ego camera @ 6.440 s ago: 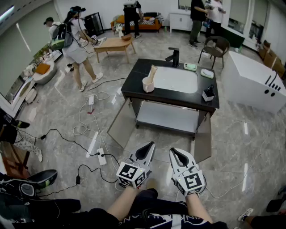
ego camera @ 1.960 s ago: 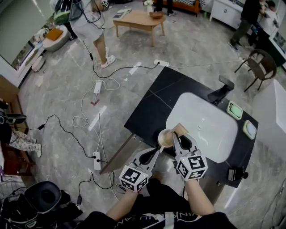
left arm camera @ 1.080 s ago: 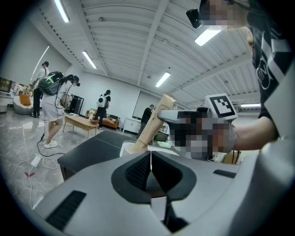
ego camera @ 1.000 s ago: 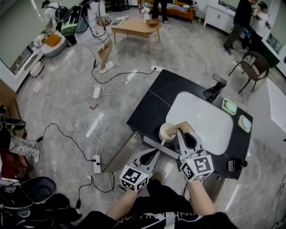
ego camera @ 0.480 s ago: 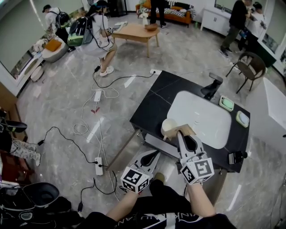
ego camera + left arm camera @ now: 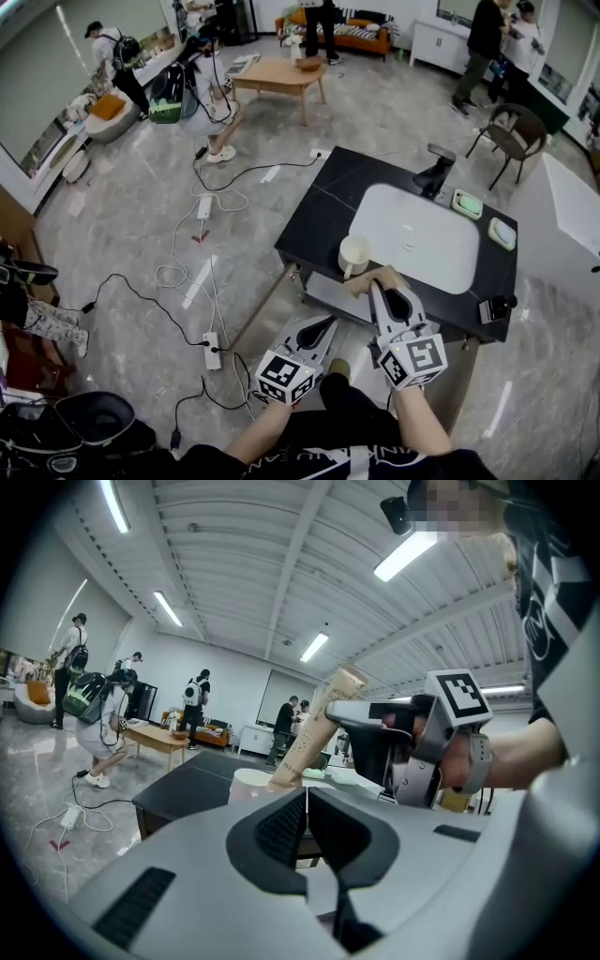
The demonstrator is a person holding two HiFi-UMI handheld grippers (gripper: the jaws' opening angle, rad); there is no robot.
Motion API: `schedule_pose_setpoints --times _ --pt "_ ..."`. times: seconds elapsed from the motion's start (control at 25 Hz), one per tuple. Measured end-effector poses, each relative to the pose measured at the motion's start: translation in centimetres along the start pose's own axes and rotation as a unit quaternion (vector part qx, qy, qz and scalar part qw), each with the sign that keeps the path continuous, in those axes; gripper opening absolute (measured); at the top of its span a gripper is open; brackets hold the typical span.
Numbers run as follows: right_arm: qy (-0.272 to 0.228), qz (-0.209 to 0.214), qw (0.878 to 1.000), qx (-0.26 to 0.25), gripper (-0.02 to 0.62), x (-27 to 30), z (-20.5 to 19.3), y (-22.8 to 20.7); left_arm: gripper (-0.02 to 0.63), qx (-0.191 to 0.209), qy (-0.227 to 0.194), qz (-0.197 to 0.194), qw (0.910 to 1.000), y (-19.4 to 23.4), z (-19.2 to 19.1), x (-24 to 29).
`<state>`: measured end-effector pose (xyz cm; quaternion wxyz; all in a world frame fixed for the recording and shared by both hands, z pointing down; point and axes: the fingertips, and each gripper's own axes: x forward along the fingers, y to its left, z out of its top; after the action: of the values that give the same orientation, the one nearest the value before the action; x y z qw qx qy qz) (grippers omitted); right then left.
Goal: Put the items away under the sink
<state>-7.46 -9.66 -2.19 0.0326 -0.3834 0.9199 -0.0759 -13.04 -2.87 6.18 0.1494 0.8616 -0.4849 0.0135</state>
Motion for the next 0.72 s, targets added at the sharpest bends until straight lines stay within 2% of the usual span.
schedule_pose_setpoints --times 0.36,0.72 --pt "0.001 -0.018 1.000 0.000 0.055 -4.3 -0.9 2.5 0.011 0.010 -0.003 -0.023 0.9997 -2.9 -0.8 -2.7" --pt "0.004 -0.025 1.000 0.000 0.054 -8.5 -2.2 6.9 0.011 0.016 0.000 -0.034 0.9993 -5.5 -2.3 -7.5"
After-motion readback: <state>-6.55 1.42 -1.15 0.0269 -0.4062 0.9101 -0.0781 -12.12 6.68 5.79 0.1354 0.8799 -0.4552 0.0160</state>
